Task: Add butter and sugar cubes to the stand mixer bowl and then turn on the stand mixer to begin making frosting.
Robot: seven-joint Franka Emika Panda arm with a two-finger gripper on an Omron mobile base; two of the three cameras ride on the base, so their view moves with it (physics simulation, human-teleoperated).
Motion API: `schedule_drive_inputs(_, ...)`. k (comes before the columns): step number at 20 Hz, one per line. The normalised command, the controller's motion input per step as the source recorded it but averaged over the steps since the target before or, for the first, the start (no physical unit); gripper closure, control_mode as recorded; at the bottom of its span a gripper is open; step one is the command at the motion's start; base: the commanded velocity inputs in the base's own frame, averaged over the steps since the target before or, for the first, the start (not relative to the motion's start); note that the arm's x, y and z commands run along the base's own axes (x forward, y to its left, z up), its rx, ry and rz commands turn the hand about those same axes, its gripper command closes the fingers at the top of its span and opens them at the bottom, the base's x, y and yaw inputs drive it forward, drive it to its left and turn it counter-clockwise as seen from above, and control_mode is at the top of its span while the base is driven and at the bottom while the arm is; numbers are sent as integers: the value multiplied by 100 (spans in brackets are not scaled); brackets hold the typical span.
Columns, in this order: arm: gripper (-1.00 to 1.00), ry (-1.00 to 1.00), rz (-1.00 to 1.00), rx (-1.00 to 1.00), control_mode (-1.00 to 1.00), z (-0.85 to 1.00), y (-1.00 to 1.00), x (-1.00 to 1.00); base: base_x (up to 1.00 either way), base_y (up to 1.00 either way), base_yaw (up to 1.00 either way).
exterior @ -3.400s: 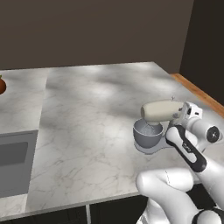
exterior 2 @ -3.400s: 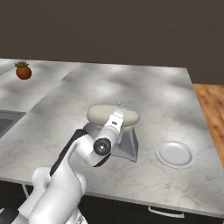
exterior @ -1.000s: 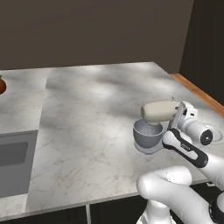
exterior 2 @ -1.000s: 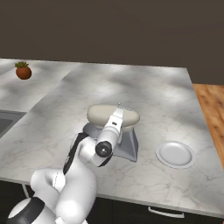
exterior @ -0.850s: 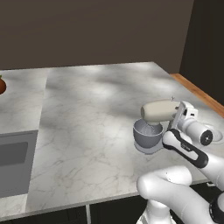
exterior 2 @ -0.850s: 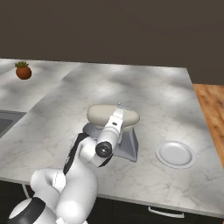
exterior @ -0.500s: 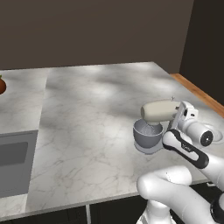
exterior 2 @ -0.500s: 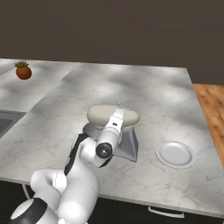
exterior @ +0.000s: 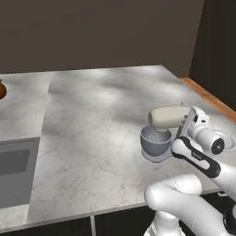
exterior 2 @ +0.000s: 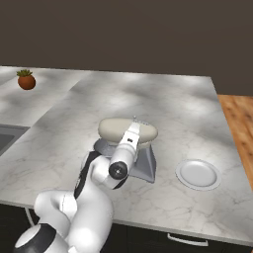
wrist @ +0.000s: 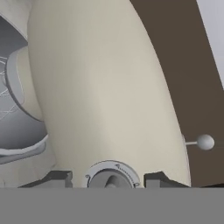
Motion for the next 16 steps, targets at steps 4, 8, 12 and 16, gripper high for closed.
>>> schedule_drive_inputs(4,100,-10,-2,1,-100,0,-8,0,0,0,0)
schedule_drive_inputs(8,100,-15,-7,0,-100,-4,-4,0,0,0,0)
schedule_drive_inputs(12,100,-6,-7,0,-100,-6,0,1,0,0,0)
schedule_drive_inputs(16,100,0,-5,7,-100,-1,-2,1,0,0,0)
